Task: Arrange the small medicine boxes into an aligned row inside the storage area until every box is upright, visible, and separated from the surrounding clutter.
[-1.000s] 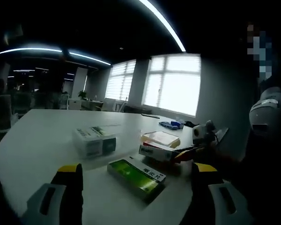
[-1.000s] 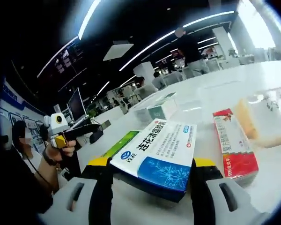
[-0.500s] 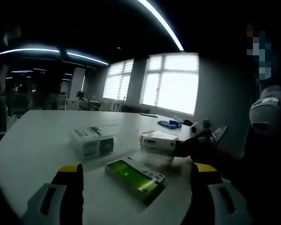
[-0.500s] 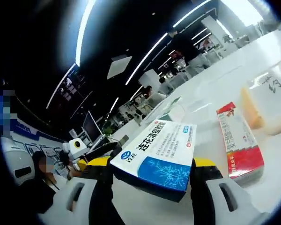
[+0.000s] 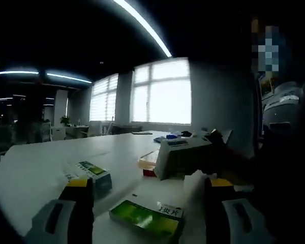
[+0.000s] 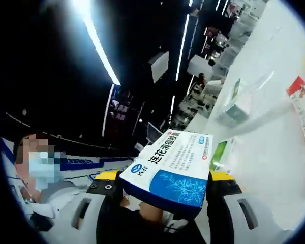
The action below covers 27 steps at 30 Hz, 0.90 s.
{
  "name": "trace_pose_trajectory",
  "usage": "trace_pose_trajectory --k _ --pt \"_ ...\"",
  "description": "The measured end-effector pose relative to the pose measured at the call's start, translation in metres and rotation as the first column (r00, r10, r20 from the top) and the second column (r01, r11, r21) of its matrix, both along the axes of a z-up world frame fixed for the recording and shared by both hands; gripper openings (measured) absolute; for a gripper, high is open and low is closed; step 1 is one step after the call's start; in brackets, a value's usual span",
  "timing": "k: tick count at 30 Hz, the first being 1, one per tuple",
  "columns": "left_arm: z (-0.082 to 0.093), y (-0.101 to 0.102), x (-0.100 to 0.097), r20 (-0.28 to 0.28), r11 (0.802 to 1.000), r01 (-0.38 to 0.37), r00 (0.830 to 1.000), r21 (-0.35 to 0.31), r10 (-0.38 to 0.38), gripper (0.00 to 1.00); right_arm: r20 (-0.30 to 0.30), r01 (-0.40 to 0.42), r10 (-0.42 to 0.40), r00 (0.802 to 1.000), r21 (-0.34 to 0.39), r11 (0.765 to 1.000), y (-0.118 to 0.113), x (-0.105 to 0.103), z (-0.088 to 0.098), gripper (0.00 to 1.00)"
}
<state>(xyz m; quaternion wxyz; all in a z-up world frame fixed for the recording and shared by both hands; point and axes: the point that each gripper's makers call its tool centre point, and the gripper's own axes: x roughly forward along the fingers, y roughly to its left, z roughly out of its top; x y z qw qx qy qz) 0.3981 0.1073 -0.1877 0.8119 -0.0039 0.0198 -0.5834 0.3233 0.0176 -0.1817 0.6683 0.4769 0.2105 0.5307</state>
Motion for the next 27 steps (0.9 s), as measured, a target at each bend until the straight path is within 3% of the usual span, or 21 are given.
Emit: trace_pose_trajectory --k 4,9,11,12,13,14,19,21,24,27 --pt "0.014 -0.024 -0.014 0.064 0.991 0.127 0.990 -0.043 -0.124 0.82 -0.062 -0.124 0.131 0.989 0.113 0.986 0.011 -0.004 0.009 0.64" --pt "0.022 -0.037 -0.031 0.036 0.965 0.245 0.970 -0.098 -0.242 0.67 -0.102 -0.219 0.239 0.966 0.174 0.960 0.036 -0.020 0.016 0.64" --pt "0.025 -0.039 -0.040 0.058 0.947 0.296 0.955 -0.128 -0.291 0.48 -0.111 -0.240 0.265 0.958 0.196 0.951 0.043 -0.023 0.016 0.64" --pt "0.026 -0.039 -0.052 0.087 0.923 0.362 0.932 -0.130 -0.353 0.37 -0.124 -0.257 0.285 0.950 0.202 0.945 0.046 -0.025 0.016 0.64" --pt "0.027 -0.038 -0.045 0.071 0.937 0.313 0.950 -0.157 -0.305 0.39 -0.140 -0.285 0.323 0.936 0.235 0.929 0.047 -0.030 0.019 0.64" --pt "0.029 -0.037 -0.052 0.090 0.922 0.349 0.937 -0.168 -0.338 0.37 -0.142 -0.283 0.323 0.936 0.248 0.927 0.047 -0.029 0.020 0.64" --pt "0.028 -0.031 -0.051 0.064 0.917 0.343 0.939 -0.203 -0.338 0.35 -0.167 -0.314 0.368 0.915 0.277 0.908 0.049 -0.027 0.022 0.64" --pt "0.029 -0.028 -0.051 0.068 0.917 0.341 0.940 -0.207 -0.335 0.31 -0.208 -0.312 0.393 0.896 0.334 0.889 0.047 -0.026 0.028 0.65" --pt "0.040 -0.023 -0.057 0.104 0.904 0.356 0.934 -0.237 -0.341 0.24 -0.241 -0.276 0.385 0.891 0.385 0.881 0.043 -0.018 0.033 0.65" --pt "0.042 -0.023 -0.055 0.119 0.918 0.333 0.942 -0.215 -0.314 0.23 -0.265 -0.258 0.379 0.887 0.396 0.881 0.043 -0.014 0.034 0.66"
